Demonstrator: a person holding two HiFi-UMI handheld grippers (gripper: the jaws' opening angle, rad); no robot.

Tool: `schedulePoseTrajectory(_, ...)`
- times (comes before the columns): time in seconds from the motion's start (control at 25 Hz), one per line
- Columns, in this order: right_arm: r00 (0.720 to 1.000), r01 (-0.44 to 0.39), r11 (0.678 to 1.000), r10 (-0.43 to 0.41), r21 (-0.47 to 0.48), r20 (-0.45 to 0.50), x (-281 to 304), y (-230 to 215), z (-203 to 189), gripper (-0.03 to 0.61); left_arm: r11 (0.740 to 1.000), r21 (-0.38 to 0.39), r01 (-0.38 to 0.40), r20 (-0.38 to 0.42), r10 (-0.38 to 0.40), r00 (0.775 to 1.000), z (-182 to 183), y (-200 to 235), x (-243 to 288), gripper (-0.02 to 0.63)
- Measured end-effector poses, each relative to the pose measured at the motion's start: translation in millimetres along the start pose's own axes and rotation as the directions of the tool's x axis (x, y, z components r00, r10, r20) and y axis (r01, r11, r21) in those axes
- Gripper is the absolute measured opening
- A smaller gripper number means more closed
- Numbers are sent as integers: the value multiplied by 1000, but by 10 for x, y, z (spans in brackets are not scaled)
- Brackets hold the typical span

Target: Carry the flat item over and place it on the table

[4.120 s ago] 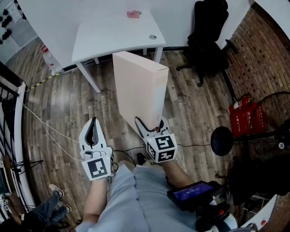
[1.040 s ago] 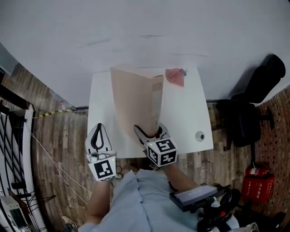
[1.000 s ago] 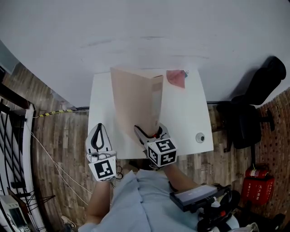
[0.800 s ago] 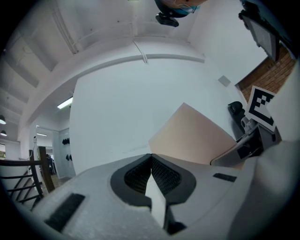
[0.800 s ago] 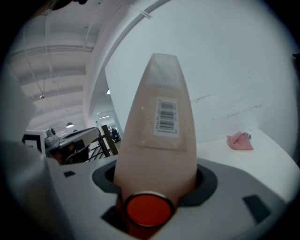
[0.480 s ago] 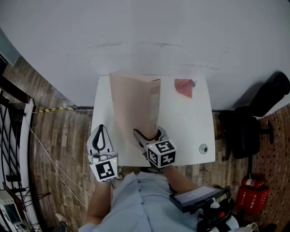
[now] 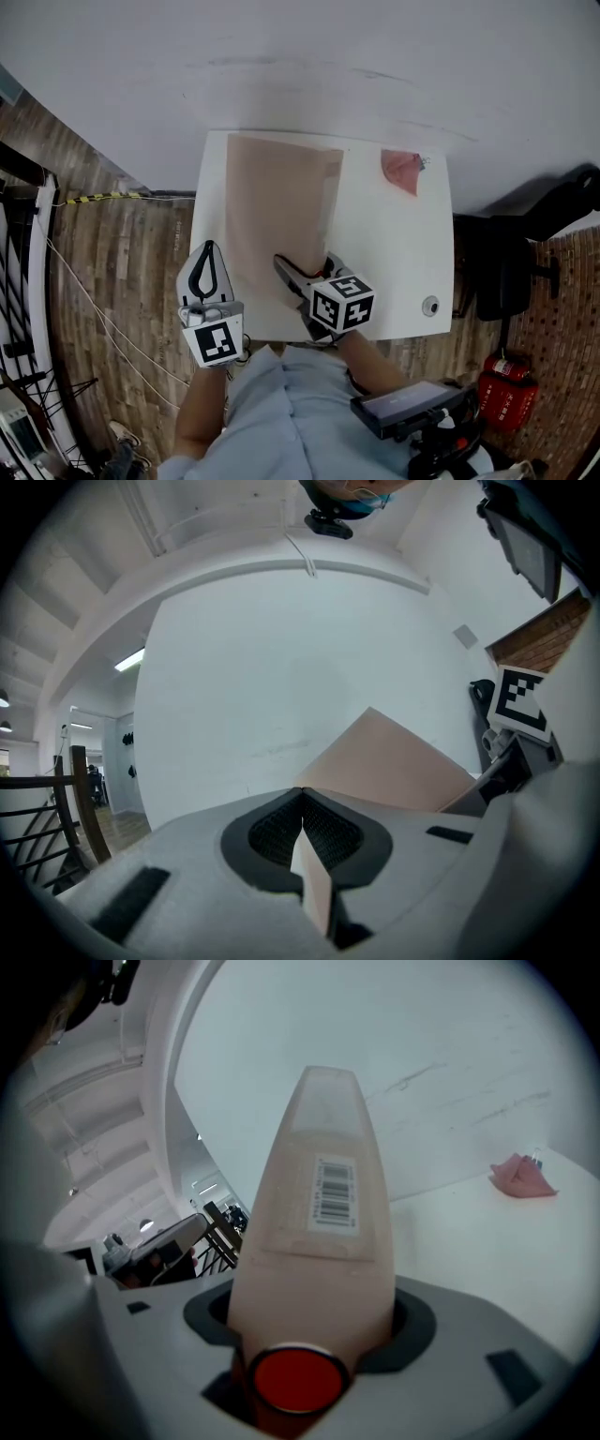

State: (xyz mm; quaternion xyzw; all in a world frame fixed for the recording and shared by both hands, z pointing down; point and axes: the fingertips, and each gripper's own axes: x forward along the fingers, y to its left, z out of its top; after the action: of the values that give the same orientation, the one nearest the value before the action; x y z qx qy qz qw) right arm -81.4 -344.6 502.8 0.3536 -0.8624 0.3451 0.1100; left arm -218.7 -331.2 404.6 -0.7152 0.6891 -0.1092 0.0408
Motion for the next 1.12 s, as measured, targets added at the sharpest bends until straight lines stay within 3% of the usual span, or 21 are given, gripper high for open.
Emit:
schedulePoseTrajectory(0.36, 993, -38, 988, 53, 147, -103, 303, -114, -4, 313, 999, -25, 40, -38, -40, 998, -247, 131, 314, 9)
schedulePoseTrajectory(0.68, 982, -30, 953, 84, 303, -167, 451, -287, -55, 324, 997, -39, 61, -60, -63, 996, -355, 171, 480, 9)
schedulePoseTrajectory(1.12, 969, -15, 926, 106, 378, -222, 578, -416, -150, 338, 995, -55, 78, -84, -82, 993, -472, 203, 654, 9)
